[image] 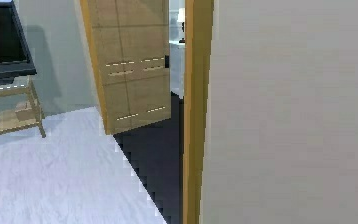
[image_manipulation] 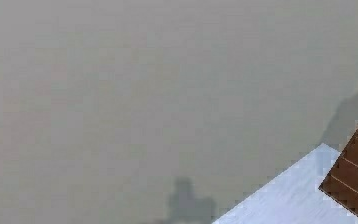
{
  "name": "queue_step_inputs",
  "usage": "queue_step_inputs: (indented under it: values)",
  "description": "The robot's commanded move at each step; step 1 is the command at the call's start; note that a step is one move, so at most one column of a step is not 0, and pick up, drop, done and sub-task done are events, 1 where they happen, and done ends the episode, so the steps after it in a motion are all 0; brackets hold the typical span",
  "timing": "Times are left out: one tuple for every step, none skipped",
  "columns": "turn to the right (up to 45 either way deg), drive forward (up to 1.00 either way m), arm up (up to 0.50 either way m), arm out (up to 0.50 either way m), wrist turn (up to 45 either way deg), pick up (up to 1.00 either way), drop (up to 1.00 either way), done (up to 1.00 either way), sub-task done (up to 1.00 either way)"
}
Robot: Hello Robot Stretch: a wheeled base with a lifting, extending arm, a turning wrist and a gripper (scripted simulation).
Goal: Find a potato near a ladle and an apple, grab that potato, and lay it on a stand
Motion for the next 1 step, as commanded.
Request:
queue_step_inputs:
  values:
    - [0.0,0.0,0.0,0.0,0.0,0.0,1.0,0.0,0.0]
